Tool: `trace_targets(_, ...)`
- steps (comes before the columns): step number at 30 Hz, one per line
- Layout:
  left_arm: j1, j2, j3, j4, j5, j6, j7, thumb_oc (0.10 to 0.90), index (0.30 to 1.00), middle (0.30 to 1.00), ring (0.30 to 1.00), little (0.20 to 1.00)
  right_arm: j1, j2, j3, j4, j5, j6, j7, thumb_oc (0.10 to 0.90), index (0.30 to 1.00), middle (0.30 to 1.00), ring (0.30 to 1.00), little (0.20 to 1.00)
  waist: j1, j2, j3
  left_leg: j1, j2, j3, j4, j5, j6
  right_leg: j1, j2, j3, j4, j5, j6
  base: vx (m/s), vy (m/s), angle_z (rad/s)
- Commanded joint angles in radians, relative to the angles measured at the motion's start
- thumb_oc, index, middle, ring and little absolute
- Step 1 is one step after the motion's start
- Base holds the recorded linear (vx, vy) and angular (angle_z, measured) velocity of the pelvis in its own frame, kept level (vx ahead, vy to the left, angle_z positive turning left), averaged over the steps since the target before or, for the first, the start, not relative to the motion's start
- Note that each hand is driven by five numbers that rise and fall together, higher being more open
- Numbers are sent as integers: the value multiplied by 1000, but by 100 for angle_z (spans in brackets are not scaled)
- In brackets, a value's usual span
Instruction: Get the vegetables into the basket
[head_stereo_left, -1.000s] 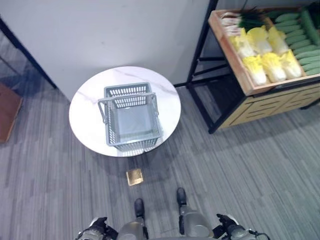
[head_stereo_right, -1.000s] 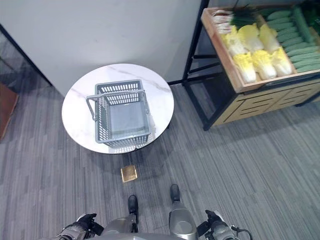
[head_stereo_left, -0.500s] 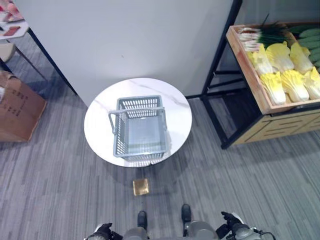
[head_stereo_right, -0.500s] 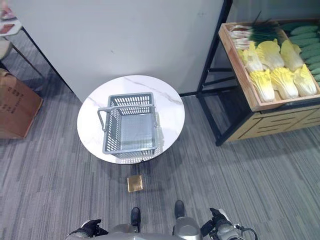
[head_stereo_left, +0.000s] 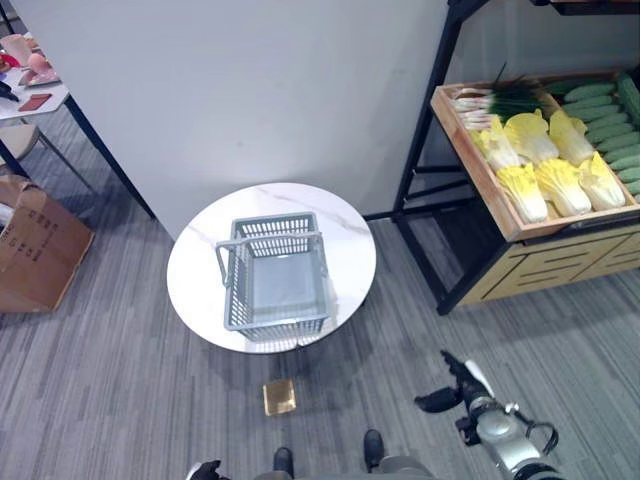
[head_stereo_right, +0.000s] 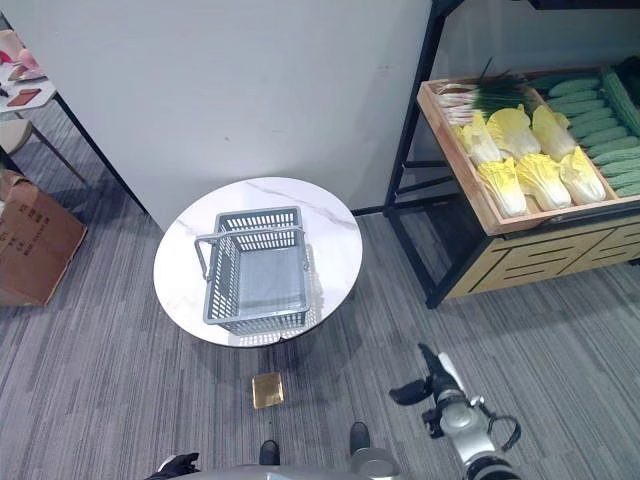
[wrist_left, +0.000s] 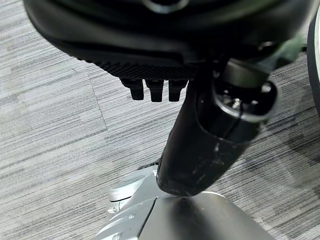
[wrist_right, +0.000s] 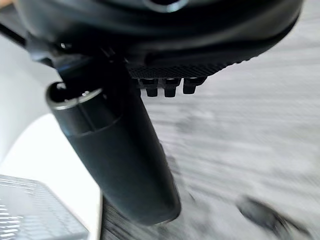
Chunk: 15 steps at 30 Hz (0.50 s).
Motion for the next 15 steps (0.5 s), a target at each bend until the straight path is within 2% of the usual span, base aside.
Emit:
trace_targets(1,-34,18,23,39,34,-7,-14,900,1000,1000,1000,1000,-120,-56,-41,-179,-19,-91,-20,900,1000,1000,1000,1000,7,-86,29,75,-49,20,20,-89,6,-31,-45,44,22,-11,75,4,3,-4)
trace_targets(2,-34,18,23,39,34,-7,-14,900,1000,1000,1000,1000,-119,-56,-41,-179,-19,-90,-20,900,1000,1000,1000,1000,7,-86,30,76,-49,20,20,-89,6,-30,-45,44,22,-11,75,5,1,-6)
trace_targets(5,-23,17,45,42,38,0,-18,900,1000,1000,1000,1000,-161,-99,-50,-327,-38,-105,-12,900,1000,1000,1000,1000,18,-92,27,78,-45,21,15,-90,7,-28,-45,44,19,-10,76,4,-1,-4)
trace_targets(8,-21,17,51,41,37,5,-22,900,1000,1000,1000,1000,-190,-118,-37,-370,-52,-106,-4,900,1000,1000,1000,1000,25,-95,27,81,-45,20,14,-91,7,-23,-45,43,17,-11,76,0,0,0)
trace_targets(9,-19,19,56,40,33,8,-21,900,1000,1000,1000,1000,-240,-124,-14,-462,26,-115,44,900,1000,1000,1000,1000,33,-99,28,83,-46,22,12,-92,7,-20,-46,43,16,-10,75,0,0,0)
trace_targets(14,-10,24,60,39,26,13,-26,900,1000,1000,1000,1000,-331,-150,45,-552,54,-121,81,900,1000,1000,1000,1000,46,-105,30,81,-47,17,10,-90,7,-20,-48,39,14,-8,76,2,1,0)
trace_targets(15,-9,25,56,40,20,16,-26,900,1000,1000,1000,1000,-403,-161,83,-555,55,-120,85,900,1000,1000,1000,1000,58,-107,30,77,-48,13,9,-88,6,-21,-50,37,13,-6,76,-5,4,3)
